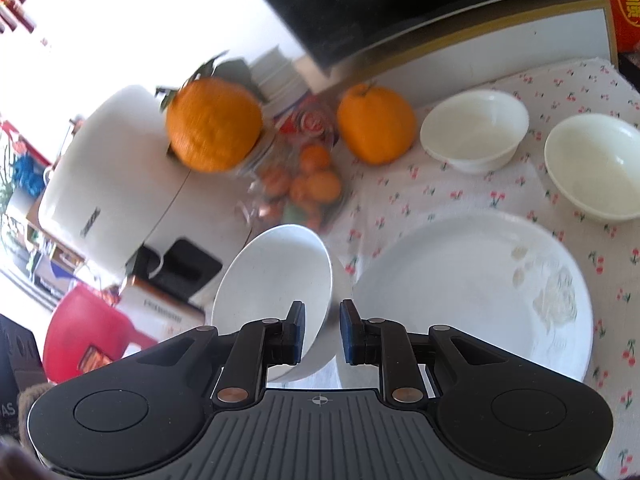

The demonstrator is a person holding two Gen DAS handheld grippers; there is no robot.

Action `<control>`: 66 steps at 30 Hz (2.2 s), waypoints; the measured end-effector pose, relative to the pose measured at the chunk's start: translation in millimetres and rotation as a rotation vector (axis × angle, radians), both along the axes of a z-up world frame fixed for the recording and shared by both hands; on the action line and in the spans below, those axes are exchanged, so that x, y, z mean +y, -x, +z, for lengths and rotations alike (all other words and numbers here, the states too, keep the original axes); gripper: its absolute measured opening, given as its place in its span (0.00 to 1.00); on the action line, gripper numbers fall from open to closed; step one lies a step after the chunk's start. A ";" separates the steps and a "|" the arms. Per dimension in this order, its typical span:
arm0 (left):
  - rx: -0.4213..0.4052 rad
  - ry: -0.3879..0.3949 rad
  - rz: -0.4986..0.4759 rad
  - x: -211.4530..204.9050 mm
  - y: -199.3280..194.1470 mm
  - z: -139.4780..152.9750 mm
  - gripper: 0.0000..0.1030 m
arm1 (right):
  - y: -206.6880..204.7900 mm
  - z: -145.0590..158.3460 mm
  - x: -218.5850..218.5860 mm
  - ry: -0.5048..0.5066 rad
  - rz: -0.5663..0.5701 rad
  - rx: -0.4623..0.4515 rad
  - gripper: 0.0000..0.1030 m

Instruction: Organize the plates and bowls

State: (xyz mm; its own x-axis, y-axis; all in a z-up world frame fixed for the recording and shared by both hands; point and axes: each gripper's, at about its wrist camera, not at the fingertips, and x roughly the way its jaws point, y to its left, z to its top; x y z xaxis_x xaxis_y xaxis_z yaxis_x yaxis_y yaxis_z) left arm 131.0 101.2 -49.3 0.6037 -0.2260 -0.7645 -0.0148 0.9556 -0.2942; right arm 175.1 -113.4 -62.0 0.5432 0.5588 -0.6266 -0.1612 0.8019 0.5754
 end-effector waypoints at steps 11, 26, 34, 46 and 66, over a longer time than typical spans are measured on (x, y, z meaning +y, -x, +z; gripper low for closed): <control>0.051 -0.038 -0.029 18.6 27.7 -8.0 0.20 | 22.5 -14.0 23.5 0.039 0.097 0.074 0.20; 0.139 -0.094 -0.050 31.9 38.7 -32.3 0.19 | 32.3 -35.5 56.6 0.131 0.177 0.122 0.20; 0.141 -0.096 -0.055 31.7 38.4 -32.5 0.19 | 33.9 -36.8 58.4 0.138 0.181 0.119 0.20; 0.140 -0.075 -0.067 31.8 35.1 -29.0 0.32 | 31.7 -35.9 55.8 0.119 0.177 0.140 0.22; 0.049 -0.089 -0.098 11.9 32.3 -6.9 0.83 | 45.4 12.0 18.9 0.048 0.190 0.042 0.69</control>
